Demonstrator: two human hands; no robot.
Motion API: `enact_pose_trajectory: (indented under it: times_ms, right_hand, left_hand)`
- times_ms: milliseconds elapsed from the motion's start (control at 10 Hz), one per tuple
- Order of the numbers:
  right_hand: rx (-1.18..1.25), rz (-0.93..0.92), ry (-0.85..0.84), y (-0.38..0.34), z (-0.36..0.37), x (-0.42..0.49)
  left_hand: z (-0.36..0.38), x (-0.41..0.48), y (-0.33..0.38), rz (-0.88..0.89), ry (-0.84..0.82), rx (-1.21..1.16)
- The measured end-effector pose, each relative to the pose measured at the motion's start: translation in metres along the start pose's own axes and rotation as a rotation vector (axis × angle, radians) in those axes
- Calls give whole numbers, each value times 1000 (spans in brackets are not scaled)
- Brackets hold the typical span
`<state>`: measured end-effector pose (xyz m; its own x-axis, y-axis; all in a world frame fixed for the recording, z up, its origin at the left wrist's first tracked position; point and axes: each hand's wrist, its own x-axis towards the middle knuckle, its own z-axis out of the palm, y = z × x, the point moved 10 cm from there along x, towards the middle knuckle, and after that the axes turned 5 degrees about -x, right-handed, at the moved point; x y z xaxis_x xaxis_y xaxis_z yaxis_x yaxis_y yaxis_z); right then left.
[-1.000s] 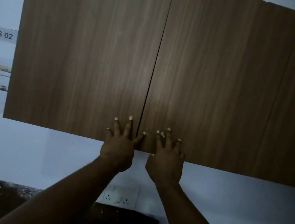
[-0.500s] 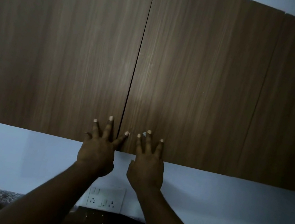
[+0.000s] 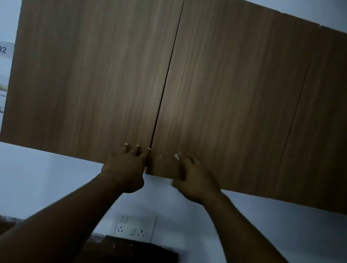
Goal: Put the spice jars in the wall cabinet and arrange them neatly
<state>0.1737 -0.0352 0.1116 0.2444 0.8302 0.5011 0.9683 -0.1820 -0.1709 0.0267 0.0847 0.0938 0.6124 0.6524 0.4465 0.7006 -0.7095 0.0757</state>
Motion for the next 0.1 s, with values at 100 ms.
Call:
enact_pose_trajectory:
  times_ms: [100]
  right_hand:
    - [123,-8,90,-13,-35,-12]
  left_hand:
    - [-20,-7,-11,5,62,5]
